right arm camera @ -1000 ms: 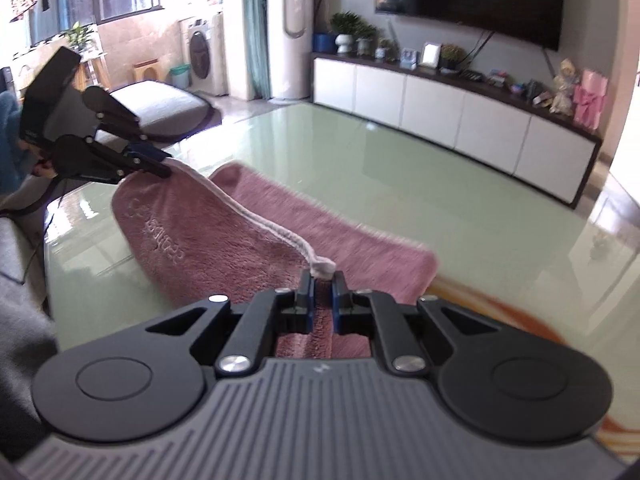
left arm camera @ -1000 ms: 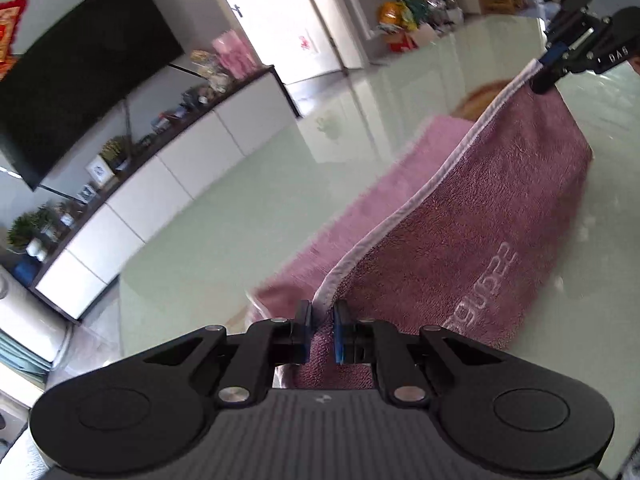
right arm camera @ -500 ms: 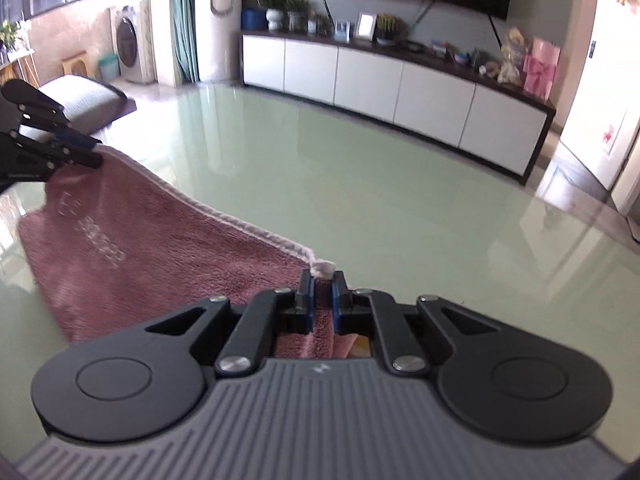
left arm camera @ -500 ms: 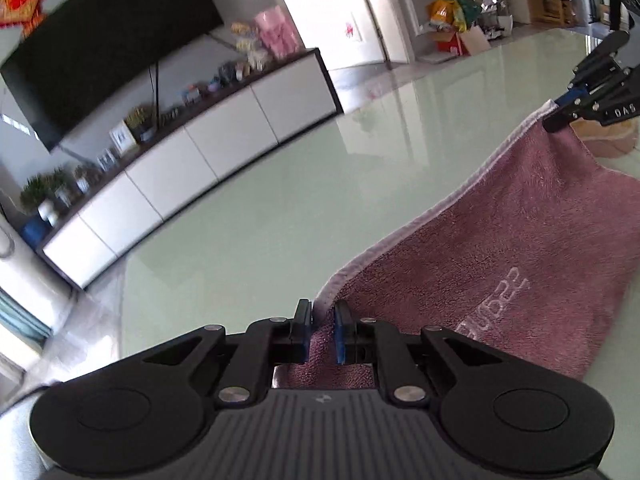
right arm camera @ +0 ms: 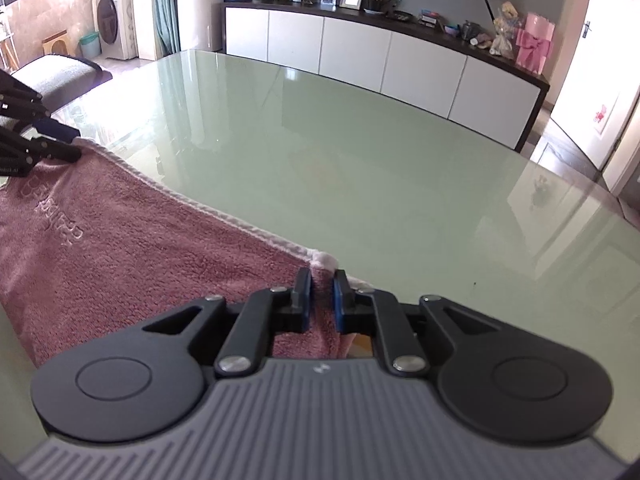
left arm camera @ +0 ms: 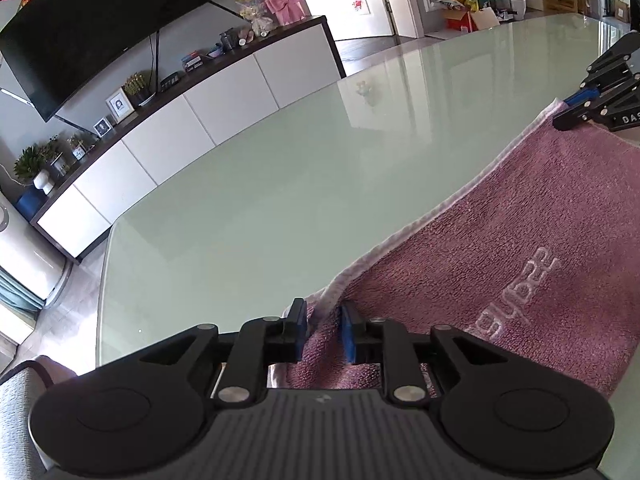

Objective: Fold towel
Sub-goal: 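Open both grippers and release the folded towel onto the table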

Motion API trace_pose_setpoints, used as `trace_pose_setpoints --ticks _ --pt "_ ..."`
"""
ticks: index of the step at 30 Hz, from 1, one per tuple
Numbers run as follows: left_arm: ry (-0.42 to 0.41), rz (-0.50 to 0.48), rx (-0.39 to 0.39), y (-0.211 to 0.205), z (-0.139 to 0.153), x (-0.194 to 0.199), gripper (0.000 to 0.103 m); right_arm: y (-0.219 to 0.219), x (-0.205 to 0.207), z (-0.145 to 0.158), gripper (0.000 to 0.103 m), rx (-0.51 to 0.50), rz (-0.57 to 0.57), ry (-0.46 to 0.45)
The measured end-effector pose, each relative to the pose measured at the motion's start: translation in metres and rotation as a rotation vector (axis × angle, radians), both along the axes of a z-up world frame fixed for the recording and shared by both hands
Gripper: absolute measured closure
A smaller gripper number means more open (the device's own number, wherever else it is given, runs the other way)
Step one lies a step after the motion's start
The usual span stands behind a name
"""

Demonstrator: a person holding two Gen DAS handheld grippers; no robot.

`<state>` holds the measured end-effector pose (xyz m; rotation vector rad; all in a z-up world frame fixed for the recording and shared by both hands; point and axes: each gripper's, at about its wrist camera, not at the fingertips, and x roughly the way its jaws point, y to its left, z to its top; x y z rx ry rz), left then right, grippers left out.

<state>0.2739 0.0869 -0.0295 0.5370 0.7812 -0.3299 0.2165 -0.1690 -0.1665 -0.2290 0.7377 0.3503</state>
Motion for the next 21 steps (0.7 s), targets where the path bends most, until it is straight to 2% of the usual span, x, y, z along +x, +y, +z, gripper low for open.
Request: trace_pose_setpoints --ticks 3,6,11,14,16,21 --pt "-0.001 0.025 0.010 0.002 0.000 0.000 0.063 0.001 0.000 0.001 0.084 -0.010 -0.014 0.002" --pt "0.008 0.061 -0.003 0.006 0.003 0.001 0.057 -0.002 0.004 0.001 0.074 -0.013 -0.036 0.003" --pt "0.009 0.124 -0.020 0.017 0.013 -0.001 0.046 -0.008 0.004 0.007 0.067 0.005 -0.074 0.008" --pt "0.004 0.162 -0.037 0.025 0.022 -0.005 0.036 -0.009 -0.001 0.012 0.058 -0.001 -0.088 -0.001" --pt "0.004 0.179 -0.051 0.029 0.027 -0.011 0.034 -0.011 -0.006 0.015 0.050 0.000 -0.100 -0.007" --pt "0.007 0.209 -0.089 0.036 0.039 -0.030 0.034 -0.022 -0.022 0.027 0.046 0.033 -0.131 -0.015"
